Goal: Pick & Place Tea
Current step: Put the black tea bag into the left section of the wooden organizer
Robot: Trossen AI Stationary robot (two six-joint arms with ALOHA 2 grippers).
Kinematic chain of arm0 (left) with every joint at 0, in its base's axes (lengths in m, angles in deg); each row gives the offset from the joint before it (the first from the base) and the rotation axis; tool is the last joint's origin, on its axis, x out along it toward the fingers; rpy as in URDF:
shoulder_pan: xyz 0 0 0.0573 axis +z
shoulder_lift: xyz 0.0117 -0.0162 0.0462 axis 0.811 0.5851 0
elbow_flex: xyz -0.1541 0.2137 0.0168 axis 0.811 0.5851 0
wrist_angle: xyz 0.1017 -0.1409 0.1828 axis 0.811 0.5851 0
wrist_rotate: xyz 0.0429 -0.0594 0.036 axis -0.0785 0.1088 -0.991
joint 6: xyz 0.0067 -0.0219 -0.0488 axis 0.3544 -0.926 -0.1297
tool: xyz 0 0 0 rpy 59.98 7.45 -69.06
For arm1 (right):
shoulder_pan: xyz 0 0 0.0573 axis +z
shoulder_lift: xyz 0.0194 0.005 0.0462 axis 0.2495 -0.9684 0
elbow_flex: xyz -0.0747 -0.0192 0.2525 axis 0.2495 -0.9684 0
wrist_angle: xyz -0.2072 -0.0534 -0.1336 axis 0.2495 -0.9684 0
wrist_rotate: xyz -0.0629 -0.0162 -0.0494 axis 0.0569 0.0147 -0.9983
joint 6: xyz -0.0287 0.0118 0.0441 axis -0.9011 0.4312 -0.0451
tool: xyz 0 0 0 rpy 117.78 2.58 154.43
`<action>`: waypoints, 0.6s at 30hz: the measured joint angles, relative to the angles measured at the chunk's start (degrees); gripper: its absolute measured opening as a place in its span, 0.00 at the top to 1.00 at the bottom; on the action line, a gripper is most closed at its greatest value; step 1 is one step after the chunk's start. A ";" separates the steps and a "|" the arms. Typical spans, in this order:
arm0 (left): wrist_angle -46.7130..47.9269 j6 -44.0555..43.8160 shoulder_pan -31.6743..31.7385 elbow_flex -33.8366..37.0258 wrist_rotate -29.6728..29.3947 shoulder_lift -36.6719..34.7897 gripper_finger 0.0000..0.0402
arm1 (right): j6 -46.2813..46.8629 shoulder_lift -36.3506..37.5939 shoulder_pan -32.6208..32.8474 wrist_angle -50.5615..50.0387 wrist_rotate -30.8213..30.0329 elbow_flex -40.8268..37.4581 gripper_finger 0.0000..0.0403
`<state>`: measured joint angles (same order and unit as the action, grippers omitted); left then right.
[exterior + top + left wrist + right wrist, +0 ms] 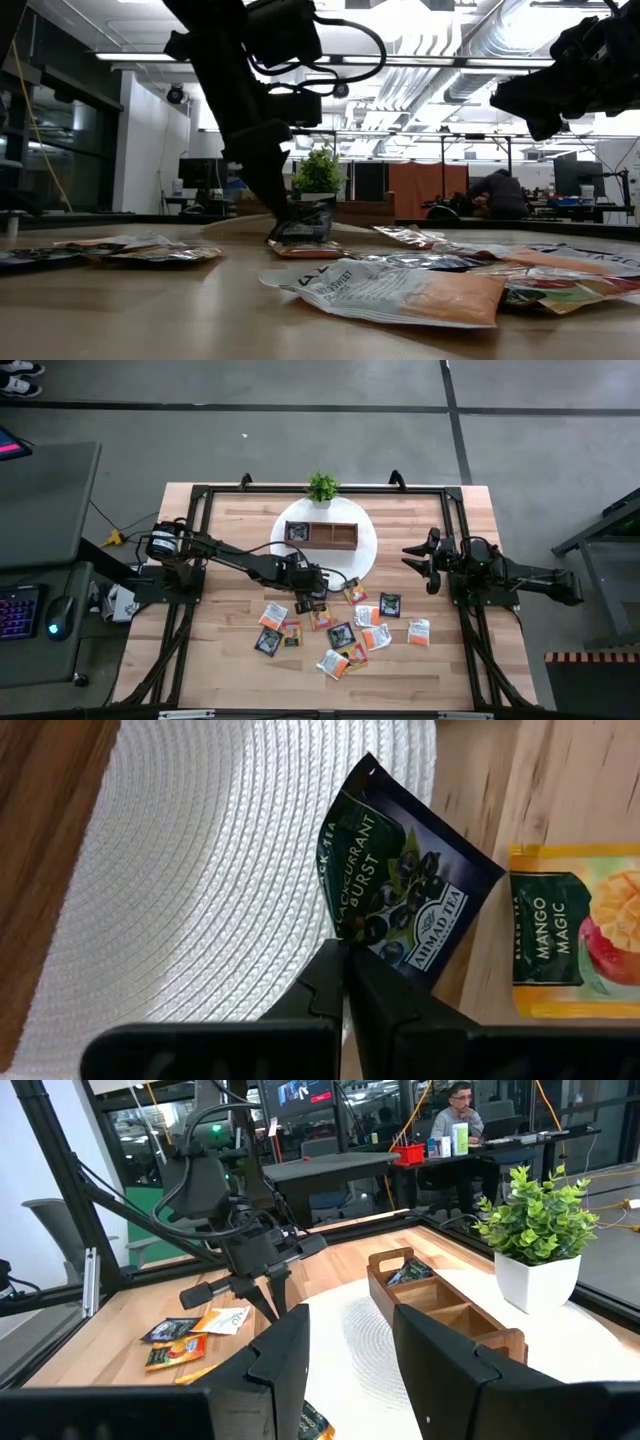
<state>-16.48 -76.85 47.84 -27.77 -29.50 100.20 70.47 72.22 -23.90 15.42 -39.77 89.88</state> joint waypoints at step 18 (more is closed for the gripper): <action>-0.35 1.53 -0.02 -0.04 1.92 -0.15 1.00 | 0.02 -0.02 0.01 0.02 0.00 -0.01 0.65</action>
<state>-16.83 -75.32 47.82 -27.81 -27.58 100.05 70.49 72.20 -23.89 15.44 -39.77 89.87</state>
